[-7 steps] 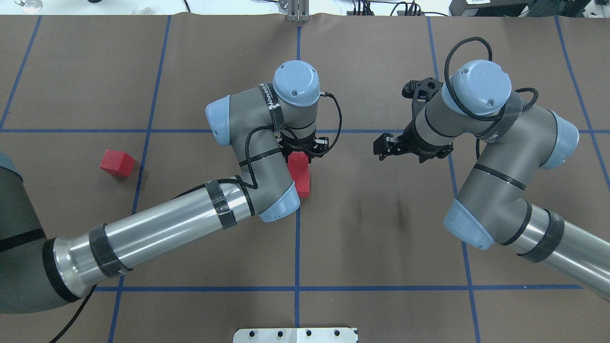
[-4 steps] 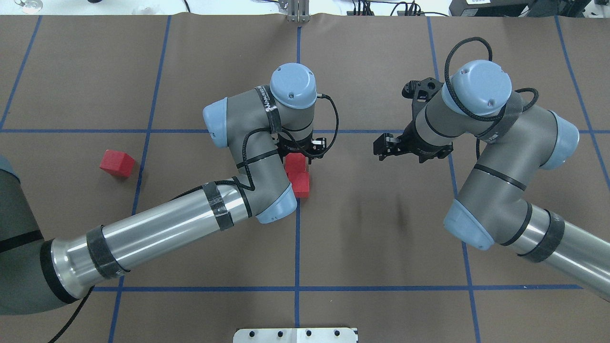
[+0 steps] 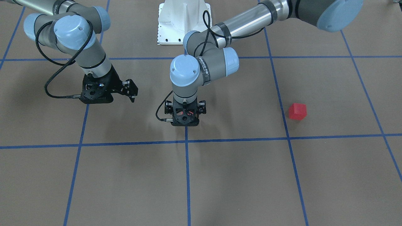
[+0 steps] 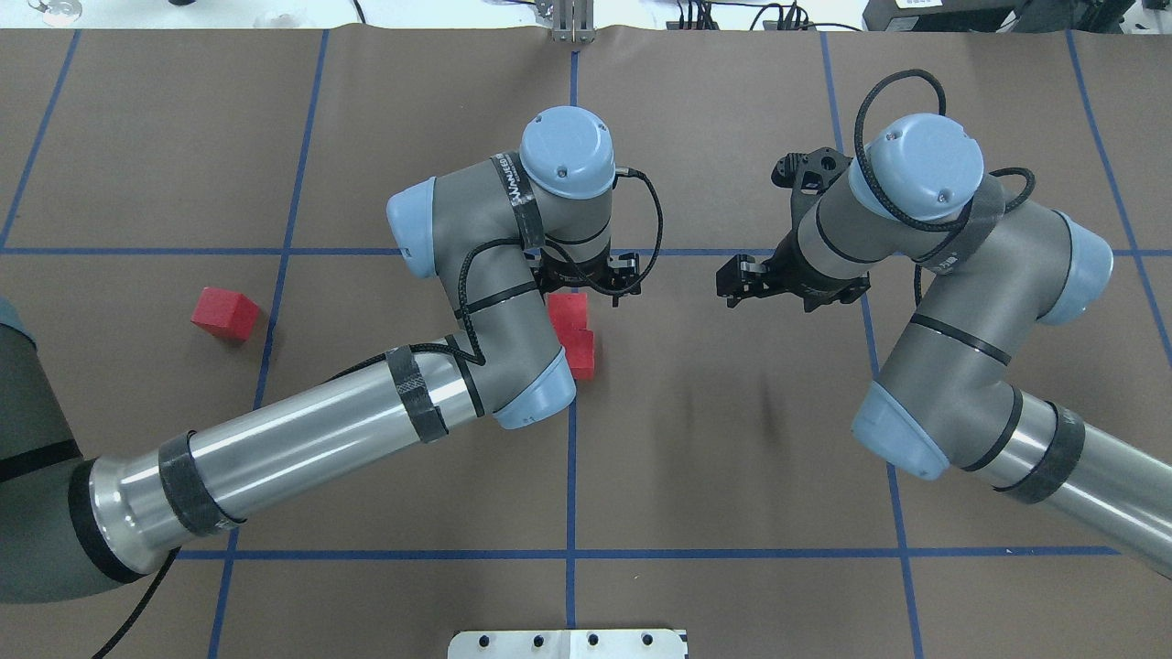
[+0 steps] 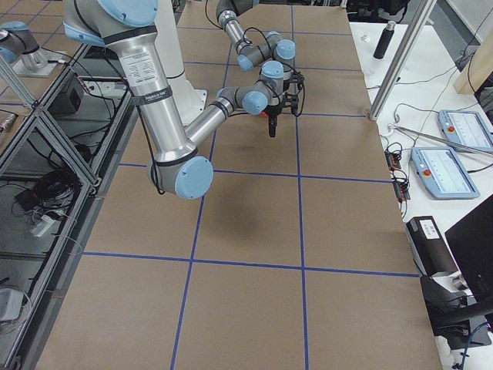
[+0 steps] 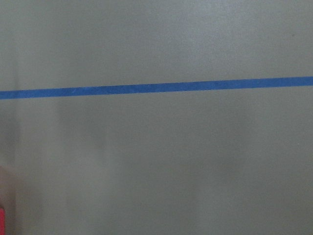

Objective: Form red blocks into L shape at center
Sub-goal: 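Move the left gripper to the remaining red cube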

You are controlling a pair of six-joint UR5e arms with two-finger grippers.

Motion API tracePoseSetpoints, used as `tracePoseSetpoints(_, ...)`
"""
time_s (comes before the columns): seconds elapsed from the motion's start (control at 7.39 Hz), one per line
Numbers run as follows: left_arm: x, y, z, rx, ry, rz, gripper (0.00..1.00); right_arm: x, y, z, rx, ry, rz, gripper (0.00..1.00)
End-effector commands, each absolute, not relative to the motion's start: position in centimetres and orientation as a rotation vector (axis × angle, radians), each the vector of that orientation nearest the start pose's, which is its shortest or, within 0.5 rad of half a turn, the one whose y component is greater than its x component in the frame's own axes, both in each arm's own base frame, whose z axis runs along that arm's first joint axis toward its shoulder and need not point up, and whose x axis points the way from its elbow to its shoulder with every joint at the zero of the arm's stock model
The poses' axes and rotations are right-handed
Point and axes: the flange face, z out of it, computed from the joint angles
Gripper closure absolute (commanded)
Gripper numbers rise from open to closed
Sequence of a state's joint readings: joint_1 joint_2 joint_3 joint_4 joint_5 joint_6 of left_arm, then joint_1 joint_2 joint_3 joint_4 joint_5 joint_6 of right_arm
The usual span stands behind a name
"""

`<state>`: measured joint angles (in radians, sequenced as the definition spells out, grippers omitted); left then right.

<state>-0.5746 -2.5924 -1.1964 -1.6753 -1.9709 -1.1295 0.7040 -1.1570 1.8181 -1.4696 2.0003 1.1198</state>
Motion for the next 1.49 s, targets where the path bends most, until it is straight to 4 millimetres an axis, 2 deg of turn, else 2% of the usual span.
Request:
tracePoseSetpoints(0.0, 57.6, -49.9, 17.2, 0.039, 0.852, 0.027, 0.0, -40.8, -46.8, 30.7, 0.069, -0.852, 0.075, 0.0)
tracePoseSetpoints(0.27, 49.2, -49.2, 23.5, 0.048, 0.87, -0.008, 0.0, -40.8, -46.9, 30.8, 0.069, -0.851, 0.077, 0.0)
tracePoseSetpoints(0.54, 39.2, -48.7, 32.5, 0.094, 0.831, 0.017, 0.0, -40.8, -46.9, 31.0, 0.066, -0.847, 0.078, 0.0)
tracePoseSetpoints(0.68, 35.0, -50.0, 35.7, 0.099, 0.804, 0.022, 0.0, -40.8, -46.9, 31.0, 0.066, -0.847, 0.078, 0.0)
tracePoseSetpoints(0.81, 32.1, -50.4, 38.9, 0.134, 0.76, 0.105, 0.0, -40.9, -46.9, 31.1, 0.065, -0.846, 0.077, 0.0)
tracePoseSetpoints(0.95, 29.4, -50.2, 42.3, 0.204, 0.735, 0.239, 0.0, -41.0, -46.9, 31.1, 0.064, -0.844, 0.076, 0.0)
tracePoseSetpoints(1.08, 29.0, -49.6, 44.2, 0.225, 0.729, 0.301, 0.0, -41.0, -46.9, 31.1, 0.064, -0.844, 0.076, 0.0)
tracePoseSetpoints(1.35, 30.2, -49.9, 46.0, 0.191, 0.713, 0.301, 0.0, -41.2, -46.8, 31.3, 0.06, -0.841, 0.075, 0.0)
